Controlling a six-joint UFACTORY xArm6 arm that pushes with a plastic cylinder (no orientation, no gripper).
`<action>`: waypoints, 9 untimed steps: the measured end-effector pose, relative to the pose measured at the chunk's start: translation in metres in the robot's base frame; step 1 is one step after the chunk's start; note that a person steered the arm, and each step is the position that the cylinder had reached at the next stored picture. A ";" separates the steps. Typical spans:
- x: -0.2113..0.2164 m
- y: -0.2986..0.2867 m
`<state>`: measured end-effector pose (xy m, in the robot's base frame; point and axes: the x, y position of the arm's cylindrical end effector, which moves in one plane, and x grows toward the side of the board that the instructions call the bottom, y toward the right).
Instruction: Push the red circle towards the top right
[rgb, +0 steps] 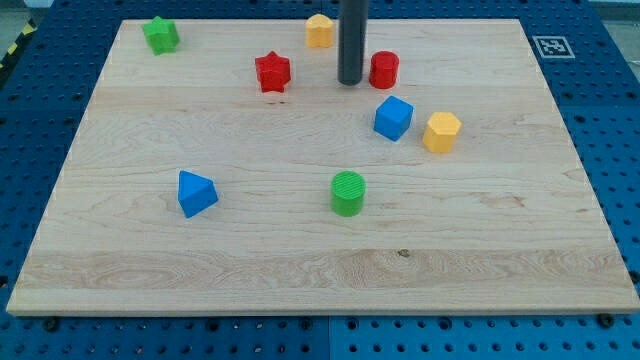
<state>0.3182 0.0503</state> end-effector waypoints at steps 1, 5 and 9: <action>0.000 0.042; -0.022 0.109; -0.038 0.118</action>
